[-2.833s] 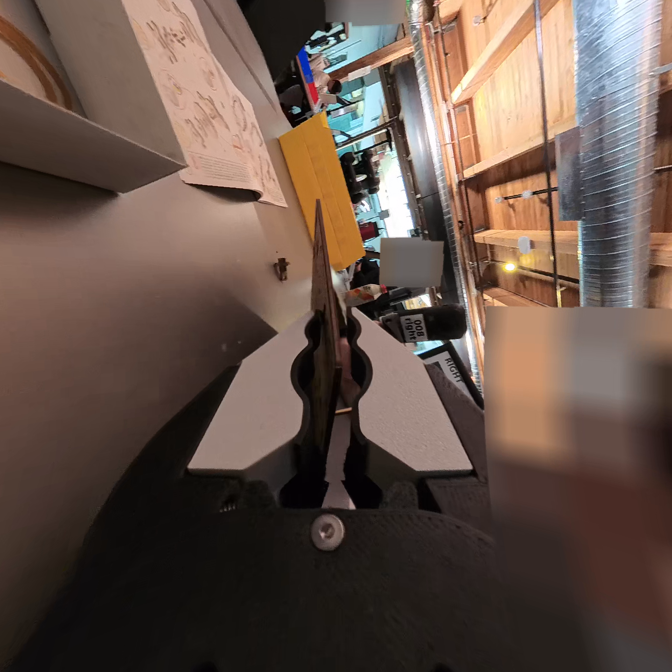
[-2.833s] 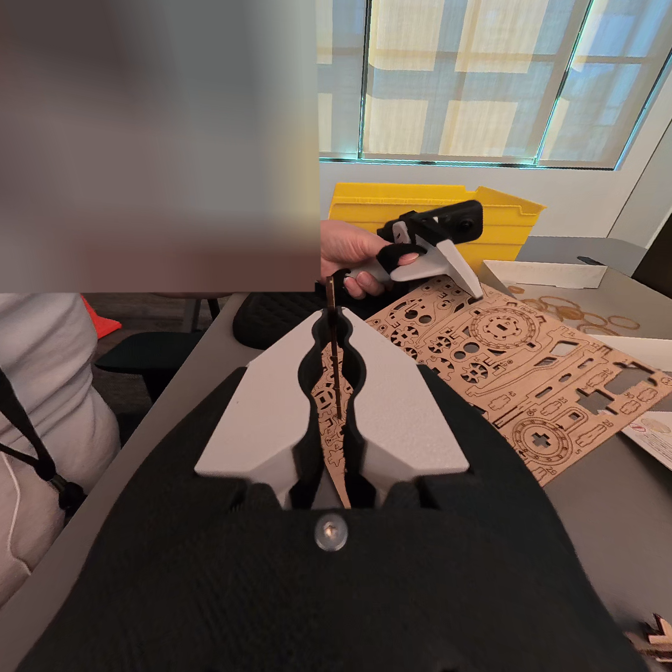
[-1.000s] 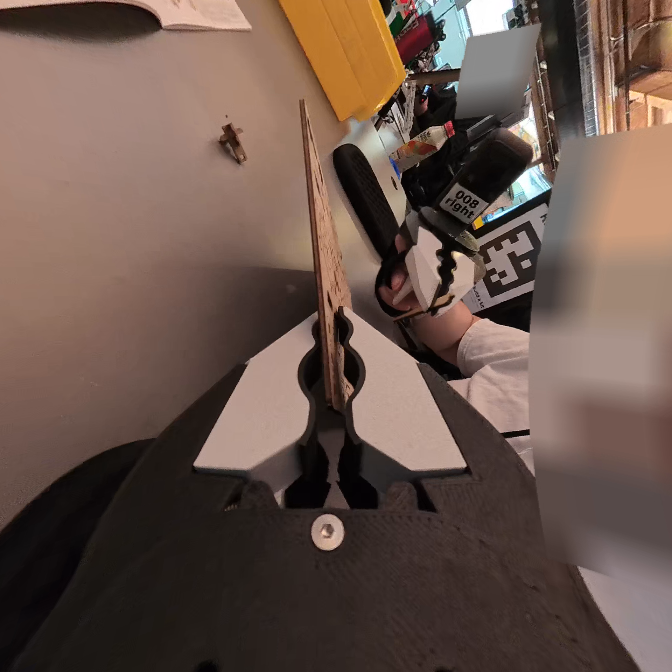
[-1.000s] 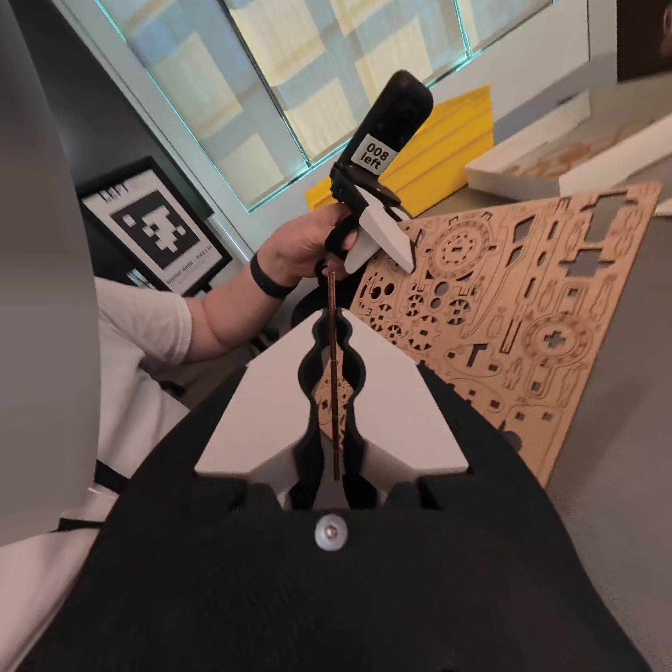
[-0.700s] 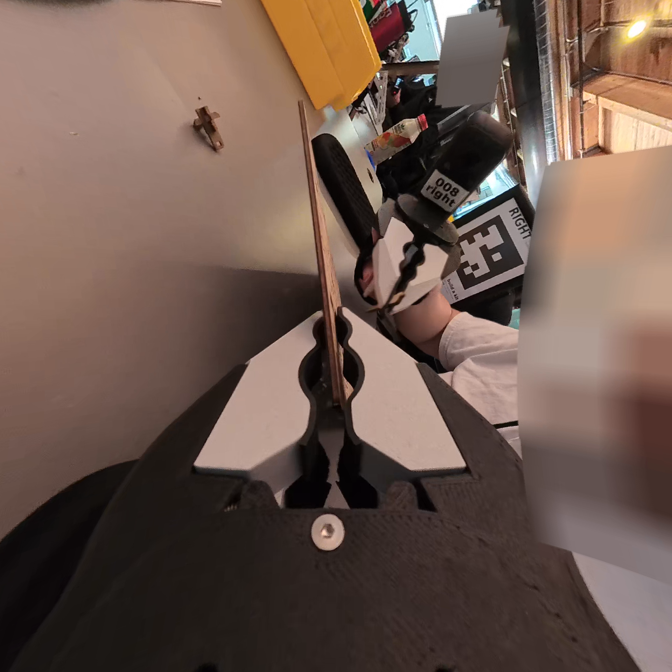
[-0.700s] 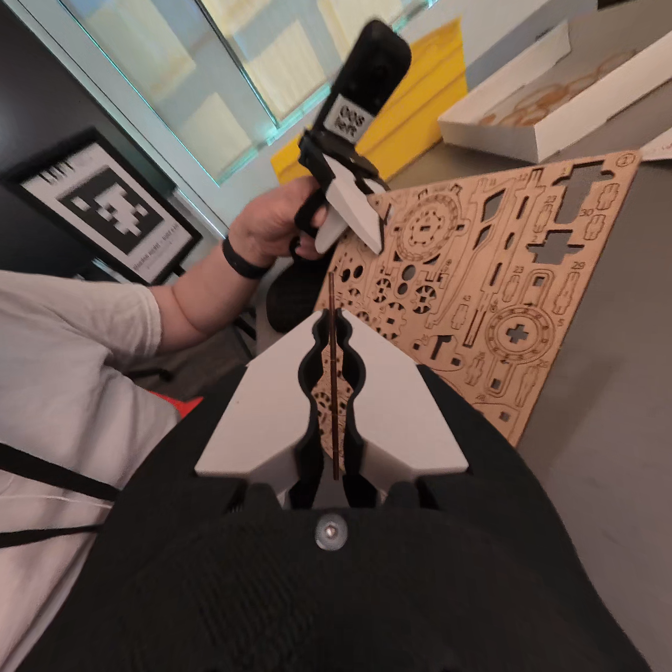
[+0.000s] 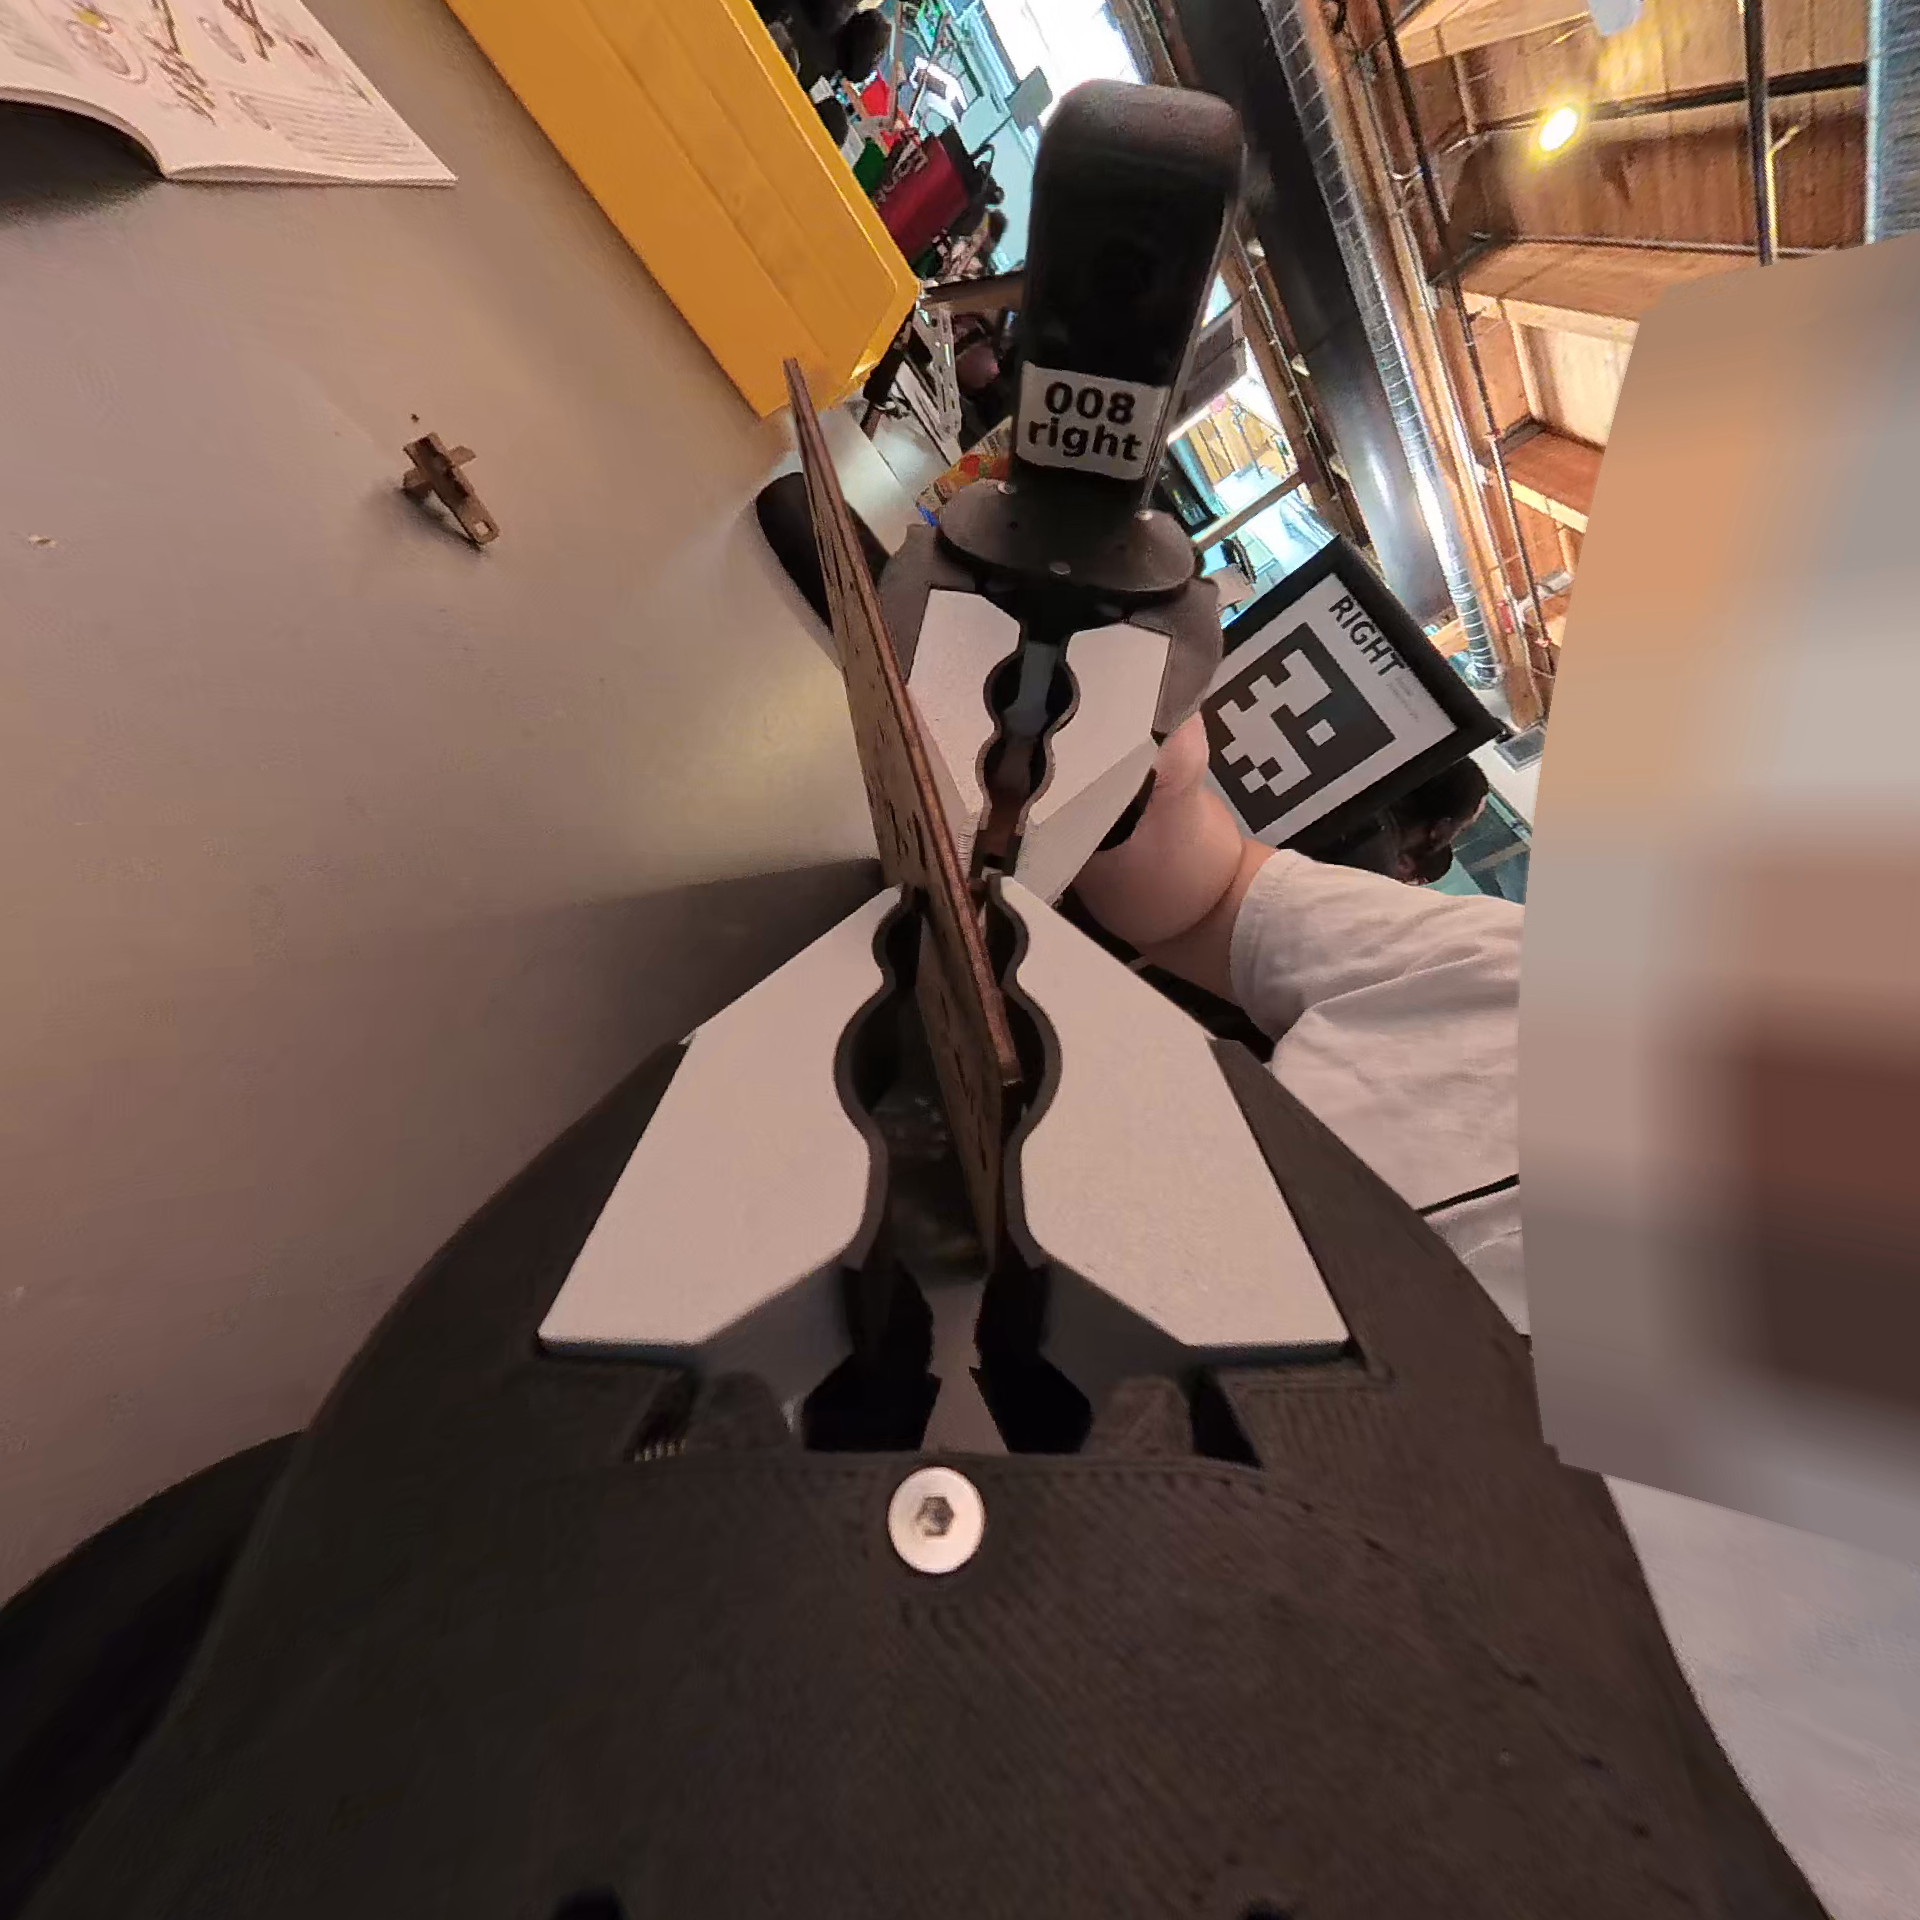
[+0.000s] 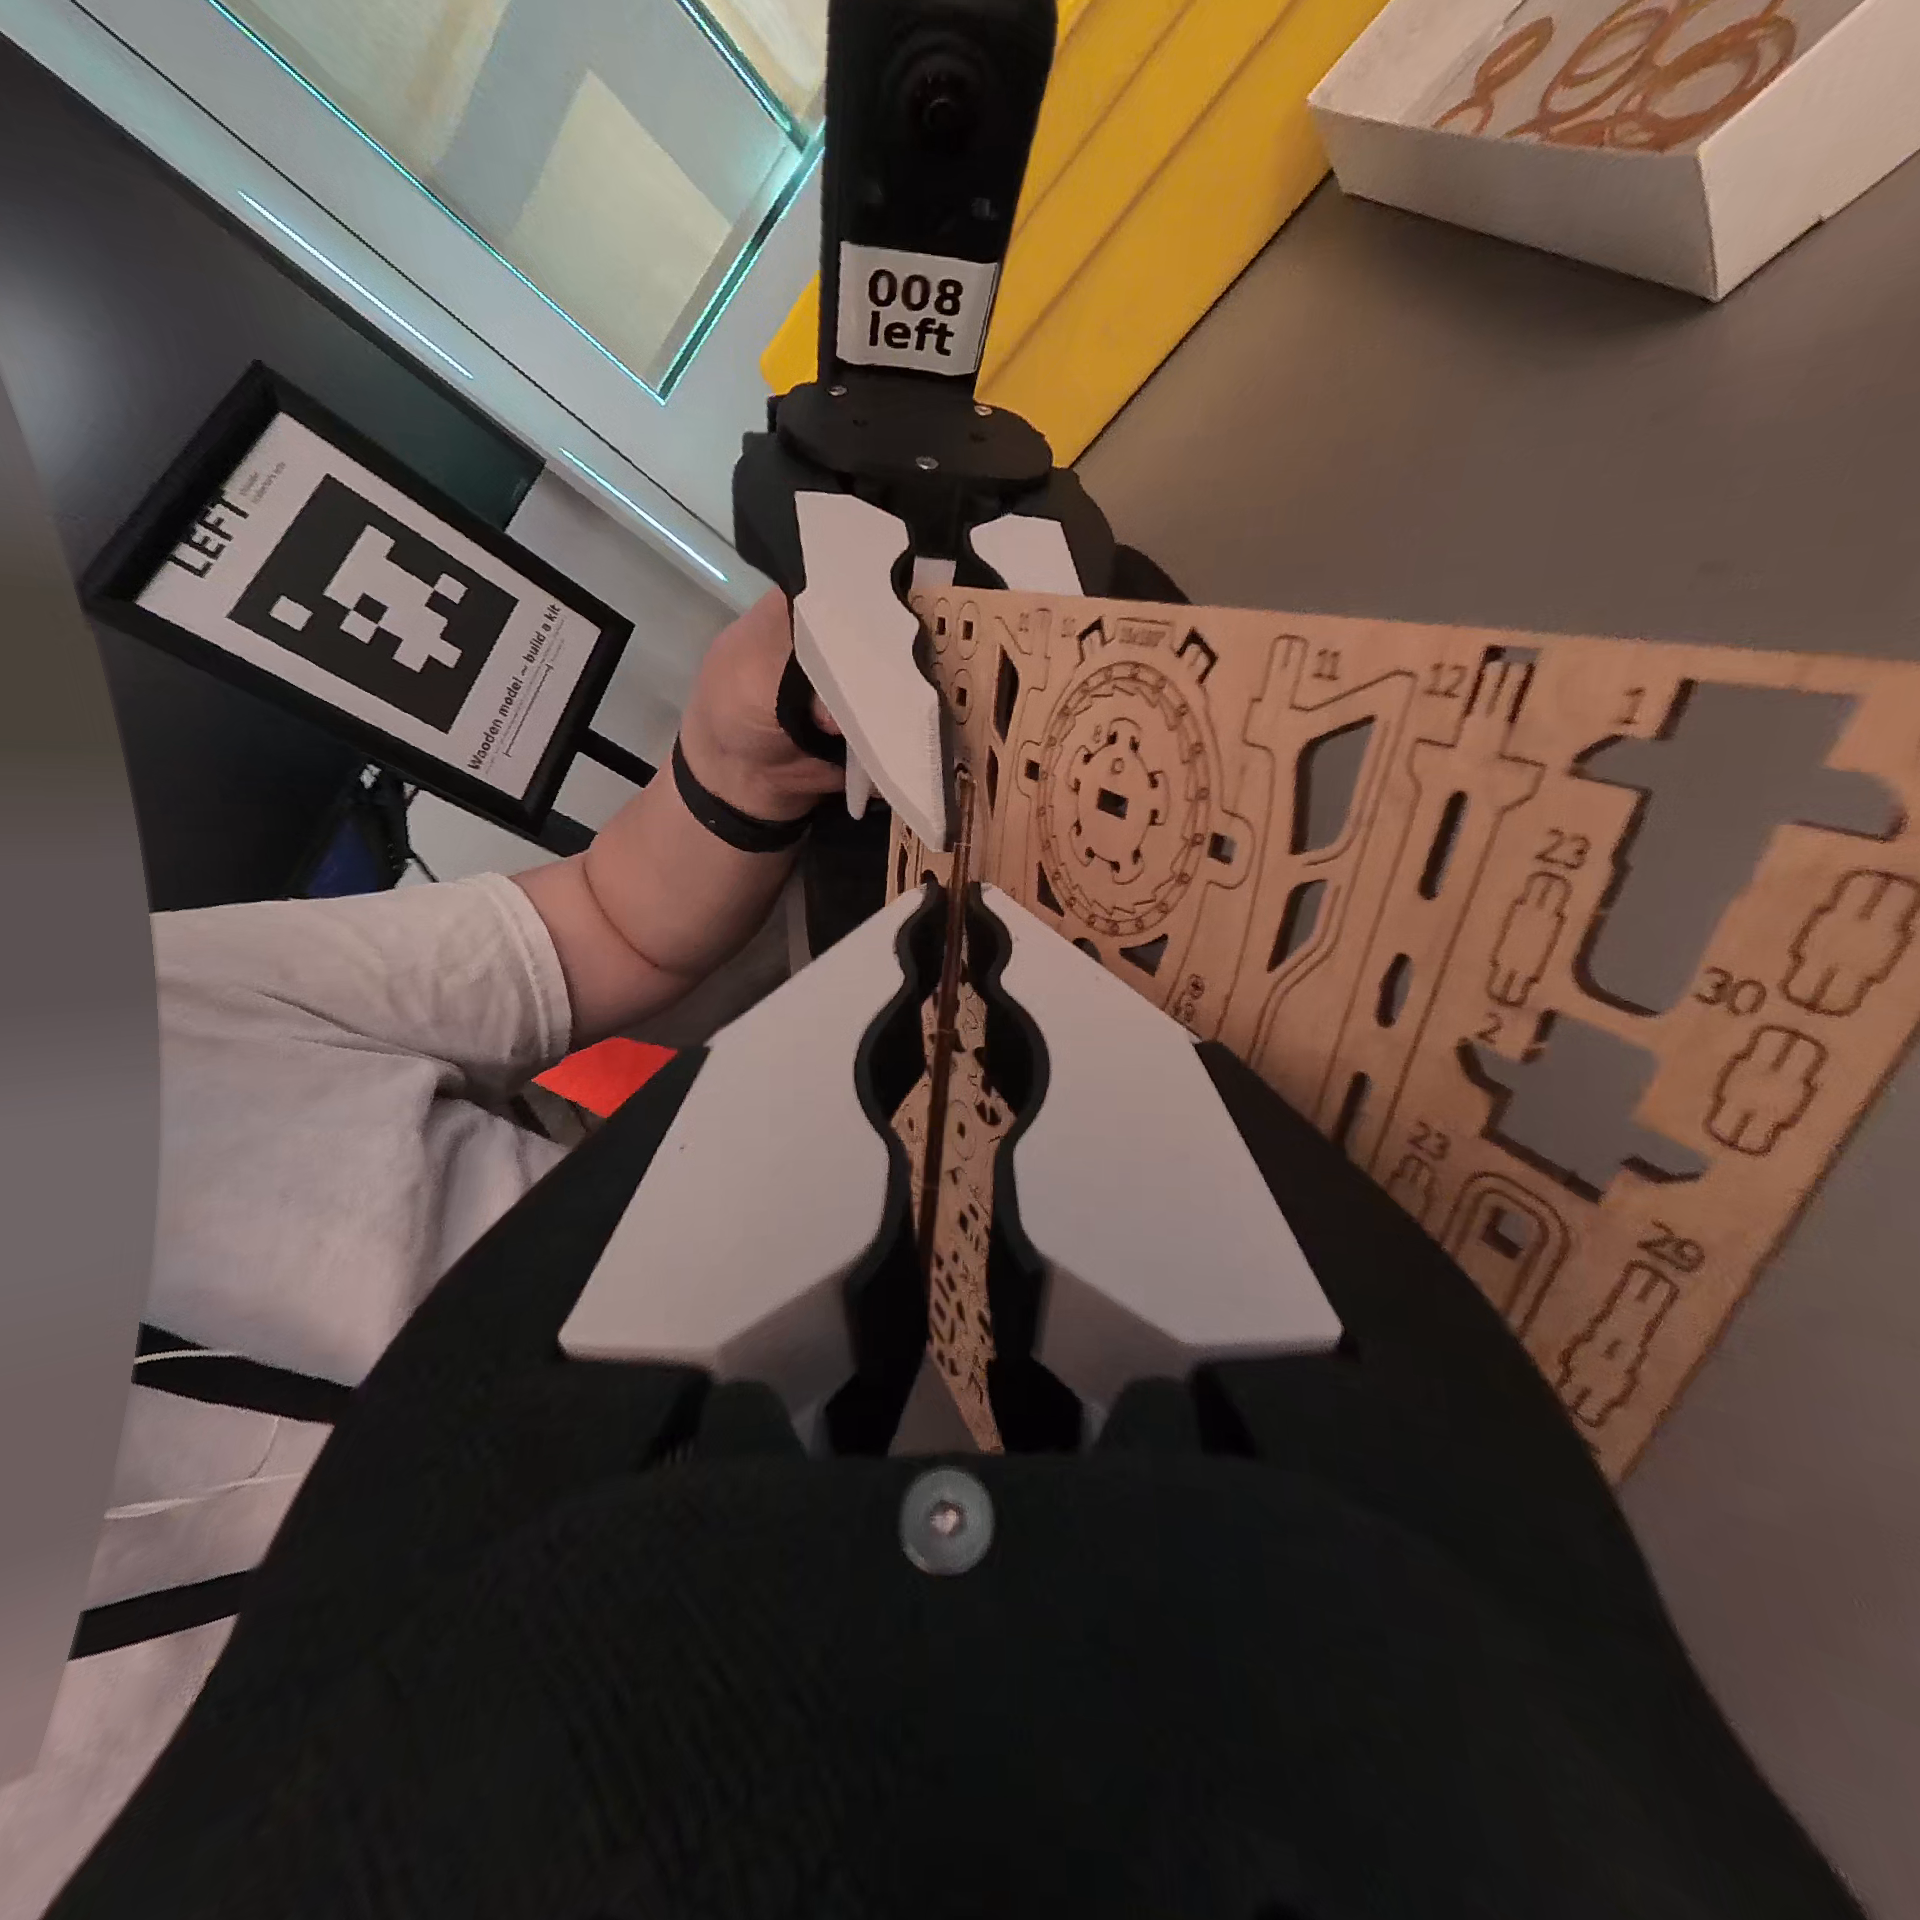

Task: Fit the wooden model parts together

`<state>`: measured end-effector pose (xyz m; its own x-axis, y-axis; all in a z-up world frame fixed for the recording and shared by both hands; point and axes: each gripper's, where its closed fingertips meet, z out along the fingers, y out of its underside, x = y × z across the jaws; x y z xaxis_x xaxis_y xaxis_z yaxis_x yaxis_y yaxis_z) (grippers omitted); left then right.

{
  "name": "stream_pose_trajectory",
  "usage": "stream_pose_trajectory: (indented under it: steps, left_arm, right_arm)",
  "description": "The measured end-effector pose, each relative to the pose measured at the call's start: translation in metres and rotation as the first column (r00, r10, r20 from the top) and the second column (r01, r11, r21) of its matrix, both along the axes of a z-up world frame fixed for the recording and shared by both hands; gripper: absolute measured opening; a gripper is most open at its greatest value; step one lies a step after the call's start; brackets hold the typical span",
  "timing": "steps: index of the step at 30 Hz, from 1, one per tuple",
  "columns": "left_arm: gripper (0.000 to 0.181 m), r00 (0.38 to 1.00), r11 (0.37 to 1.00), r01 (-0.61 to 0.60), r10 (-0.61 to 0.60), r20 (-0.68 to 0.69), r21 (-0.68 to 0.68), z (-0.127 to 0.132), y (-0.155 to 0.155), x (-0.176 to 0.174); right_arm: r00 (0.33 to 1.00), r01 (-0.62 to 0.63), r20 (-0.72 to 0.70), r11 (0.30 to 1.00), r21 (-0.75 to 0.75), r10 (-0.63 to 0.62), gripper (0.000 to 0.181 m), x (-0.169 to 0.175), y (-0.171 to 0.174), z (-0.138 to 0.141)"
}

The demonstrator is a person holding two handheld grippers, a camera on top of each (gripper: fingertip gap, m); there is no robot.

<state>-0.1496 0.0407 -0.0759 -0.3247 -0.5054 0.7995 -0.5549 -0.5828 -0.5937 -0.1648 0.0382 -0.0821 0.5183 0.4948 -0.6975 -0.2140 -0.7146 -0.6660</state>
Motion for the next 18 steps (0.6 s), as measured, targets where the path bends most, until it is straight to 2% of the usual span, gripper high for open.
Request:
stream_pose_trajectory:
  steps: [5, 14, 18]
  left_arm:
    - [0.008, 1.0, 1.0, -0.016, 0.016, -0.007, 0.007, -0.001, 0.003, 0.001]
    - [0.008, 0.999, 0.998, -0.039, 0.04, -0.017, 0.038, -0.004, 0.006, 0.0]
    - [0.01, 0.999, 0.999, -0.028, 0.028, -0.015, 0.027, -0.003, 0.005, 0.001]
  right_arm:
    - [0.997, -0.072, -0.021, 0.992, -0.105, 0.07, 0.004, -0.001, 0.0, -0.001]
    - [0.974, -0.142, 0.133, 0.953, -0.268, 0.183, 0.004, -0.002, 0.0, -0.009]
    - [0.951, -0.172, 0.214, 0.955, -0.24, 0.225, 0.001, 0.001, -0.003, -0.011]
